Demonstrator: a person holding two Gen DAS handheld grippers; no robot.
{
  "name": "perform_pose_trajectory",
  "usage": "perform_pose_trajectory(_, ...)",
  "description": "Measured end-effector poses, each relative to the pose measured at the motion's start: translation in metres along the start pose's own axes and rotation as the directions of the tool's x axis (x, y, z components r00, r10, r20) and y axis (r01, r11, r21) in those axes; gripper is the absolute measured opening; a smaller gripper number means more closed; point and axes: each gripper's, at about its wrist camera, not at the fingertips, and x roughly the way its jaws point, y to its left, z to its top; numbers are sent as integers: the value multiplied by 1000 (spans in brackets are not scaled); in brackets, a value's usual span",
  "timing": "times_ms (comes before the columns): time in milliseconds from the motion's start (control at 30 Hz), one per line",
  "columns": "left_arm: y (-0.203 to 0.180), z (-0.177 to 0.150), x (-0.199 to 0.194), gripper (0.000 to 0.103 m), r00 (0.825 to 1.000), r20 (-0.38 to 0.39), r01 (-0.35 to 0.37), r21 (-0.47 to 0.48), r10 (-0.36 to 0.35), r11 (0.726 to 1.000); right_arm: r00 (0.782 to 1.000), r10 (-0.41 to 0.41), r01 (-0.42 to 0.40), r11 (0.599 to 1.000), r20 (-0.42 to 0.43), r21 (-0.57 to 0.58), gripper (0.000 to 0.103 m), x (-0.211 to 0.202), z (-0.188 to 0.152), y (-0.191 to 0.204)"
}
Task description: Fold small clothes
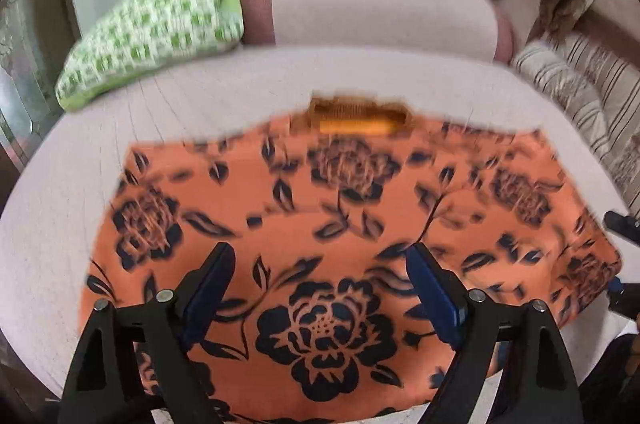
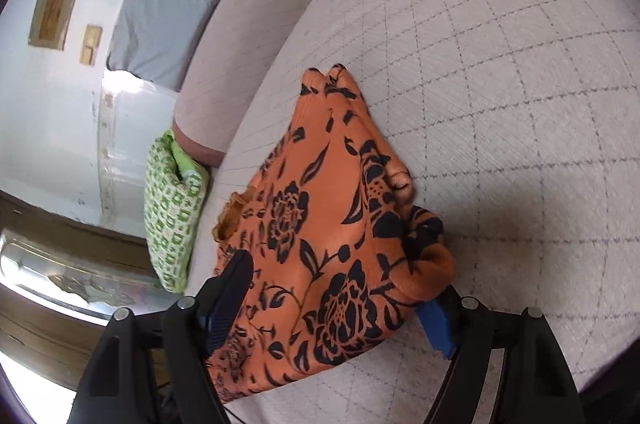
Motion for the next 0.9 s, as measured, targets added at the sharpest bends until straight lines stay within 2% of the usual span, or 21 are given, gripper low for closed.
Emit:
perform_pose_trajectory(33, -1, -4, 13, 88, 998, -57, -9, 14, 10, 1000, 1000, -6, 6, 1000, -11, 9, 80, 3, 0, -2)
perform_pose_trajectory(67, -1, -9, 18, 89, 999, -52, -14, 28, 16, 1000, 1000, -4, 5, 1000, -14, 15, 80, 4, 0, -4)
perform_pose_trajectory(133, -1, -9, 10, 89, 1000, -23, -17, 27, 17, 999, 1000, -4, 4, 1000, -11, 5, 80, 2, 0, -3)
perform_pose_trajectory(200, 2, -7, -3, 89, 1000, 11, 17, -6, -17, 1000, 1000, -1, 1, 1000, -2, -9, 80, 0, 1, 0)
perform_pose_trajectory(267, 3, -6, -12, 89, 998, 69, -1, 2, 1, 1000, 1000, 5, -5, 1000, 2, -15, 80, -1, 3, 4)
perform_pose_trajectory(300, 4, -7, -9, 89, 998, 69, -15, 8, 15, 1000, 1000, 1, -1, 1000, 8, -27, 80, -1, 4, 6)
perform_pose_trajectory(333, 4, -8, -2, 89, 999, 35, -18, 8, 17, 1000, 1000, -3, 3, 999, 9, -33, 80, 1, 4, 7)
perform_pose_trajectory(367, 4, -10, 16, 90, 999, -49, -17, 12, 18, 1000, 1000, -9, 9, 999, 6, -32, 80, 3, 5, 7)
perform_pose_trajectory(433, 4, -13, 19, 92, 999, -26, -28, 37, 29, 999, 999, -33, 33, 999, -4, -31, 80, 11, 5, 4)
perform_pose_trajectory(500, 2, -9, 12, 91, 999, -39, -22, 34, 23, 999, 999, -31, 31, 999, -9, -20, 80, 12, 5, 0)
perform_pose_trajectory(567, 7, -5, 0, 91, 1000, 2, 15, -3, -15, 1000, 1000, -23, 23, 1000, -3, -16, 80, 9, 5, 1)
perform_pose_trajectory(633, 7, -4, -7, 91, 999, 48, -7, 2, 6, 1000, 1000, -16, 16, 1000, 5, -24, 80, 7, 6, 4)
perform_pose_trajectory(667, 6, -5, -2, 91, 999, 34, -8, 10, 8, 1000, 1000, -24, 24, 999, 6, -36, 80, 9, 7, 6)
perform_pose_trajectory(733, 5, -12, 20, 92, 998, -57, -15, 23, 17, 1000, 999, -36, 36, 999, -7, -33, 80, 13, 7, 4)
perform_pose_trajectory(767, 4, -14, 20, 93, 1000, -21, -18, 35, 19, 999, 999, -35, 35, 999, -8, -33, 80, 14, 7, 3)
perform_pose_trajectory(833, 1, -13, 14, 92, 1000, -18, -22, 41, 23, 999, 999, -37, 36, 998, -10, -48, 80, 14, 7, 3)
perform_pose_trajectory(900, 5, -10, 4, 92, 1000, -9, 0, 5, 0, 1000, 999, -41, 40, 998, -15, -58, 80, 15, 7, 4)
